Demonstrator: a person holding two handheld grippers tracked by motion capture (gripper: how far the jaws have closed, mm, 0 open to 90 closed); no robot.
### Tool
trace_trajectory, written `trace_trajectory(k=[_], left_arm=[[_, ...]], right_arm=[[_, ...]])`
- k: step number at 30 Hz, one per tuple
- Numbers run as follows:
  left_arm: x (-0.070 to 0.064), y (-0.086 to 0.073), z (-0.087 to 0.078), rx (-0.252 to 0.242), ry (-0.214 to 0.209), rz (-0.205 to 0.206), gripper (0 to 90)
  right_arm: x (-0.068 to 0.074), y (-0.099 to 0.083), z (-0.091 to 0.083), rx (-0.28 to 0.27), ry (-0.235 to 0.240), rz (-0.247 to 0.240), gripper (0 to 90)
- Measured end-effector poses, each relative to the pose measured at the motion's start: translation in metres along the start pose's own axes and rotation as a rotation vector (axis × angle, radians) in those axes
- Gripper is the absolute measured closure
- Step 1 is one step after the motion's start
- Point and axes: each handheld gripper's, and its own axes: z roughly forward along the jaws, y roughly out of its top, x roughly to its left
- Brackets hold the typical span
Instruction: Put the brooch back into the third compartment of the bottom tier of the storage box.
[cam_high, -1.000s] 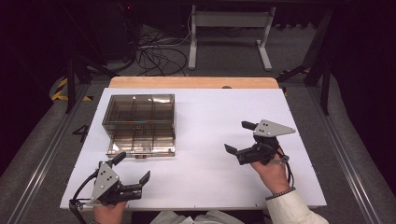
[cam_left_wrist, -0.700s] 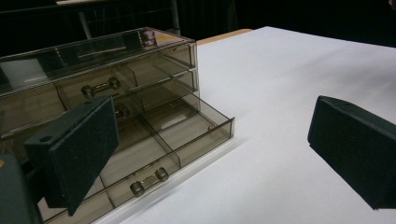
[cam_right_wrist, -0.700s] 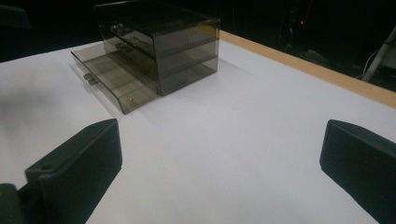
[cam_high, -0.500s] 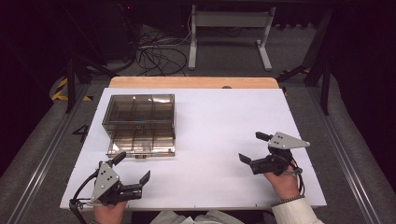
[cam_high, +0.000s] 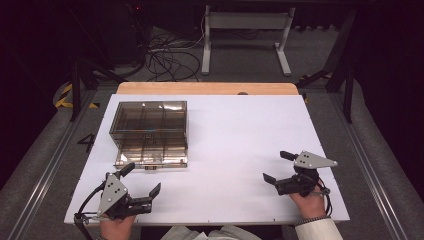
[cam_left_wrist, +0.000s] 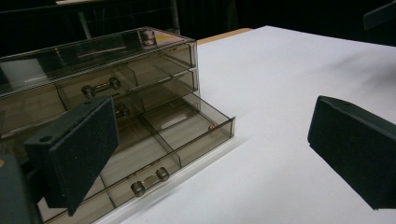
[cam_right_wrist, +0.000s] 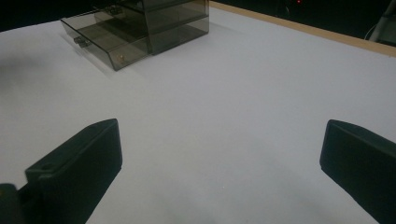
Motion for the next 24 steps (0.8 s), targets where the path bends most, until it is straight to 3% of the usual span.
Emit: trace_trajectory(k=[17,24], left_arm=[[0.002,-0.002,0.003,0.008,-0.01,-0.009,2.8],[0.002,-0.003,0.006,0.015,-0.015,-0.007,2.8]], right_arm=[[0.008,-0.028,-0.001,0.059,0.022,0.042,0.0],[0.005,-0.026,0.004,0.058,0.021,0.045,0.0]])
